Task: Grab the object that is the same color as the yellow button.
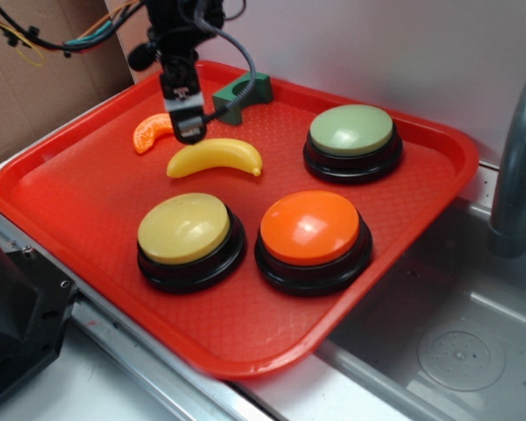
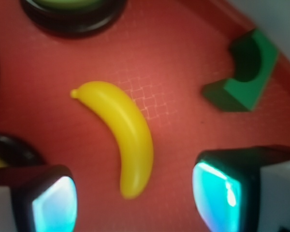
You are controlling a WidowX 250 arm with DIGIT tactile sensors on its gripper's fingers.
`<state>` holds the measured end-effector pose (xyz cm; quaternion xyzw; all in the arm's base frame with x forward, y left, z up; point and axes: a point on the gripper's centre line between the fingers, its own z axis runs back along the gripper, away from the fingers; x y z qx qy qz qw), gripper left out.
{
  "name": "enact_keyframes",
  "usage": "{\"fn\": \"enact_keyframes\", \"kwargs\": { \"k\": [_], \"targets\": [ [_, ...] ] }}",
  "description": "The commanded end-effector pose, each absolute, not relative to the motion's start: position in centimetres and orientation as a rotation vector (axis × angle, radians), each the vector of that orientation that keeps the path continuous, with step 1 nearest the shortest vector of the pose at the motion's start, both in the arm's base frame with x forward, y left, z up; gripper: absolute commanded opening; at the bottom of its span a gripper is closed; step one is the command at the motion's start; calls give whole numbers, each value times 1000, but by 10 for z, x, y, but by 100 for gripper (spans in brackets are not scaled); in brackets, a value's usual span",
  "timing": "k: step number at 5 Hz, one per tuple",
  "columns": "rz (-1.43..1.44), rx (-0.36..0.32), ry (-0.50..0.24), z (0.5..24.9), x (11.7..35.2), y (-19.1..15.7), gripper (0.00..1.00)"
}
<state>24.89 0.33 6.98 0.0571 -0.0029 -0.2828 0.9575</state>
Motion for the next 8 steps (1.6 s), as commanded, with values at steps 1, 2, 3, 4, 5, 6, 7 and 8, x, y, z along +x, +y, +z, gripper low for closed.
{"fn": "enact_keyframes", "kwargs": {
  "k": [1,2,3,4,5,6,7,8],
  "targets": [
    [-593,149,20,37,262,4,100],
    [-600,136,52,26,260,12,100],
    [-585,117,41,23,256,11,0],
    [-554,123,22,34,255,11,0],
    [-482,136,-34,48,251,12,0],
    [-230,200,-34,91,241,10,0],
    [20,229,-15,141,234,0,0],
    [145,204,14,174,228,-6,0]
  ]
}}
